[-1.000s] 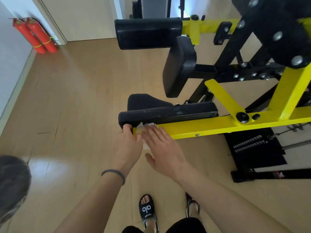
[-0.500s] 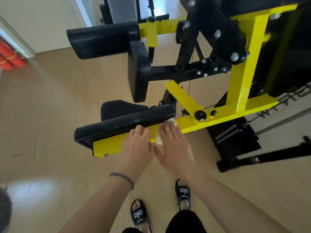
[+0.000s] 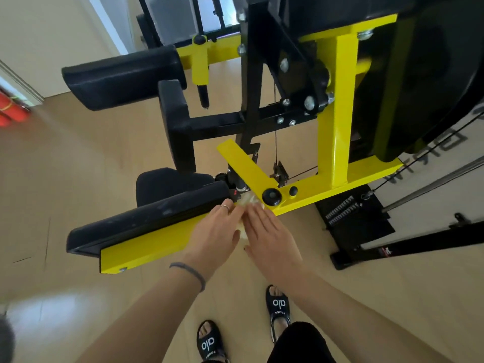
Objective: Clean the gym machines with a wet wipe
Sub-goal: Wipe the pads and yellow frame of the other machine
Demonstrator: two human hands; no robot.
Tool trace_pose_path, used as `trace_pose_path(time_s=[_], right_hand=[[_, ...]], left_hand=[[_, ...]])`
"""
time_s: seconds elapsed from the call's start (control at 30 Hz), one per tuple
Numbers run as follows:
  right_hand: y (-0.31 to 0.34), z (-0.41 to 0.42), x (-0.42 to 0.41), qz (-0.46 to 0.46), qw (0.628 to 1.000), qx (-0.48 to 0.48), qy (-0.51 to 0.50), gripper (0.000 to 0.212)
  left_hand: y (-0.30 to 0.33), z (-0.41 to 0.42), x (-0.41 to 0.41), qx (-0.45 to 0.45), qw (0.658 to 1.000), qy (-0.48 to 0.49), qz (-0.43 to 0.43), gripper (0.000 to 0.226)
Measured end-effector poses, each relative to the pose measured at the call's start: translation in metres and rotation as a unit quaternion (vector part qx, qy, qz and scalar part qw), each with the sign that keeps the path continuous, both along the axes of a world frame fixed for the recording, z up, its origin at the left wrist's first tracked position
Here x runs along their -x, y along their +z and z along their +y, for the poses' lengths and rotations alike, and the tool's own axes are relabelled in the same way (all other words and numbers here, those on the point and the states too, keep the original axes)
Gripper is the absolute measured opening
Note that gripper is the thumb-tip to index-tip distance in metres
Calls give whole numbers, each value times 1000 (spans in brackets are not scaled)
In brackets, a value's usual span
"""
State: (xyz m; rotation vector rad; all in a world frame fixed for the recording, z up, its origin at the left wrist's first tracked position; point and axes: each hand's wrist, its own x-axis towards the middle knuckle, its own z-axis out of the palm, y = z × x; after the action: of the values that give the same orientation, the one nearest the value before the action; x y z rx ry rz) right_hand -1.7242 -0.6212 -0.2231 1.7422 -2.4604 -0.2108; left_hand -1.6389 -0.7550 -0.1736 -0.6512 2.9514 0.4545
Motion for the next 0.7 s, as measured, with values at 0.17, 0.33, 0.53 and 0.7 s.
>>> trace_pose_path(time_s=[0.17, 0.33, 0.53, 0.7], right_hand=[[-18, 2, 16, -20, 990, 129, 49, 55], [-15, 1, 36, -100, 967, 209, 102, 23], [8, 50, 67, -286, 898, 333, -9, 11], [29, 67, 132, -262, 852, 398, -219, 18]], left_hand=[[-1, 5, 18, 6, 999, 37, 2, 20], [0, 7, 25, -12, 1000, 12, -3, 18], [10, 12, 33, -141, 985, 48, 83, 12], [14, 26, 60, -110, 982, 110, 105, 20]])
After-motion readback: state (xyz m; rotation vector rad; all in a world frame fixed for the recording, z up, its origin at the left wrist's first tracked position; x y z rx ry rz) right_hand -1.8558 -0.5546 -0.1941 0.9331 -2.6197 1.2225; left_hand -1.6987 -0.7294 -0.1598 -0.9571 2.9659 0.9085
